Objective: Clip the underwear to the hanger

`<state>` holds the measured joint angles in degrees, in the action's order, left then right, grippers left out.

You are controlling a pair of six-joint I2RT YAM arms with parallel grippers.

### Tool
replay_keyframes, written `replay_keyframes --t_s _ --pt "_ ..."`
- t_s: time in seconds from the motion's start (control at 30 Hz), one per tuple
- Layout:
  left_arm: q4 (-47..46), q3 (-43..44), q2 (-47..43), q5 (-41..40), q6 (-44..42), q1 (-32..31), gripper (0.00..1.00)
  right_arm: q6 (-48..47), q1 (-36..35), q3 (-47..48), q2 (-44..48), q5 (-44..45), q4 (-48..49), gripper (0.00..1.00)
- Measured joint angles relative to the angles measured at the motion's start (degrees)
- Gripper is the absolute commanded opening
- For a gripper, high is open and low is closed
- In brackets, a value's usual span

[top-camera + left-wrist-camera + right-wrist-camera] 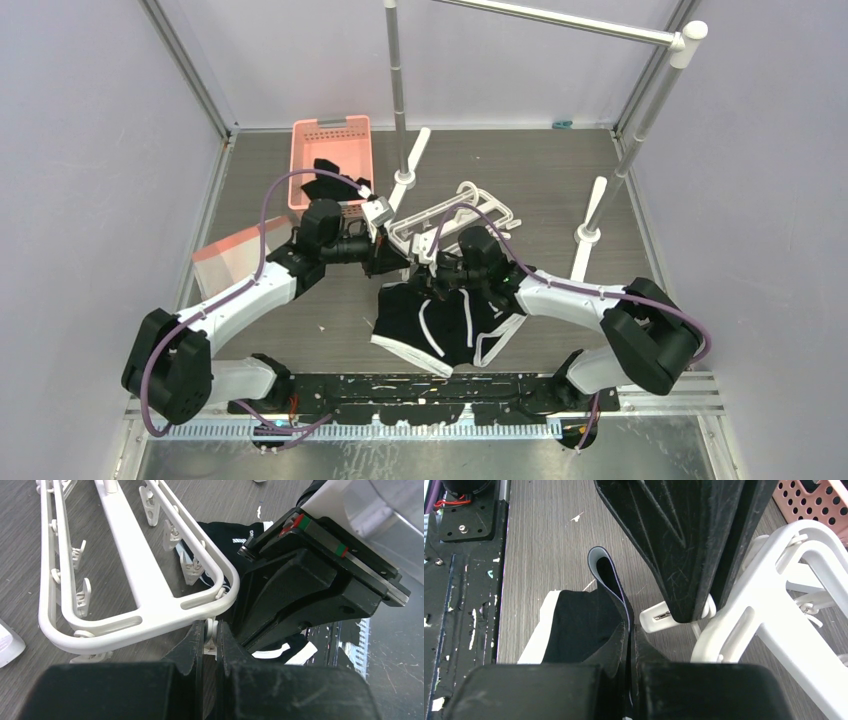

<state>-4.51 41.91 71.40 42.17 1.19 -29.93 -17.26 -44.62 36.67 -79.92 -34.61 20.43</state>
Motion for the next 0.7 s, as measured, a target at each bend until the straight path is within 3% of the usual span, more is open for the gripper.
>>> replay_keyframes --t_s 0.7 --pt "0.1 0.0 0.0 1.0 -1.7 0.0 0.0 1.2 1.2 0.5 -3.7 0.7 -1.0 0.01"
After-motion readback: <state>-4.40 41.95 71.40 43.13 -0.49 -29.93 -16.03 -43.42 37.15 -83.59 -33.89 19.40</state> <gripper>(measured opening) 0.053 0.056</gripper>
